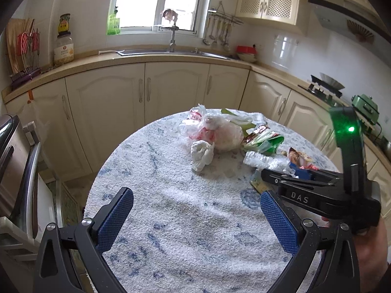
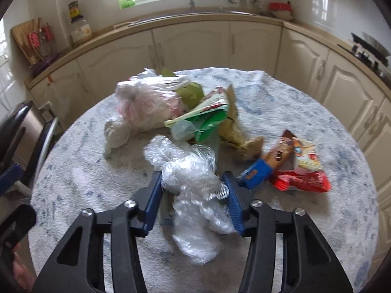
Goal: Collect trash
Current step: 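Grasp the crumpled clear plastic with the right tool while the left tool grasps the juice carton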
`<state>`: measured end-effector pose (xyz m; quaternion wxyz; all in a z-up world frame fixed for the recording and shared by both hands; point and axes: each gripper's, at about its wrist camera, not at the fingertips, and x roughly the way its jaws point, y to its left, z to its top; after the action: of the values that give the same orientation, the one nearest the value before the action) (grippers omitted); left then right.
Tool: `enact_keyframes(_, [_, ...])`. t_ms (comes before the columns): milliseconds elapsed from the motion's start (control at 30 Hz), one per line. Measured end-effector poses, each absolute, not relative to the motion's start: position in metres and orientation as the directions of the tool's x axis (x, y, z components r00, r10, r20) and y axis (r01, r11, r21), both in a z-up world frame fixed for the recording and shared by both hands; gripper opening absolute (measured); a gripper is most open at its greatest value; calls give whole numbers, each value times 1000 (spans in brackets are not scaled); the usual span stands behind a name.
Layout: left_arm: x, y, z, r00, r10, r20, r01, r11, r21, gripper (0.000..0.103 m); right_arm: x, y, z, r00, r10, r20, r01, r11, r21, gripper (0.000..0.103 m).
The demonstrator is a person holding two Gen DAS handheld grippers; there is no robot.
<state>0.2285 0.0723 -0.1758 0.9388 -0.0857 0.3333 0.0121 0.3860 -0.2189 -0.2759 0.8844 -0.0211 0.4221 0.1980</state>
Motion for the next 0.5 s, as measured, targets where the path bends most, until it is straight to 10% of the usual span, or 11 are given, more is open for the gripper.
enact_keyframes(67, [234,71,-178,773,-28,-634,-79,987,-140,102,380,-223,-271,581,345,-737,-372,918,137,24])
enact_keyframes(500, [292,14,-196,722,-99,-684,88,995,-52,102,340,-301,-262,620,384,-684,-285,923,260,24])
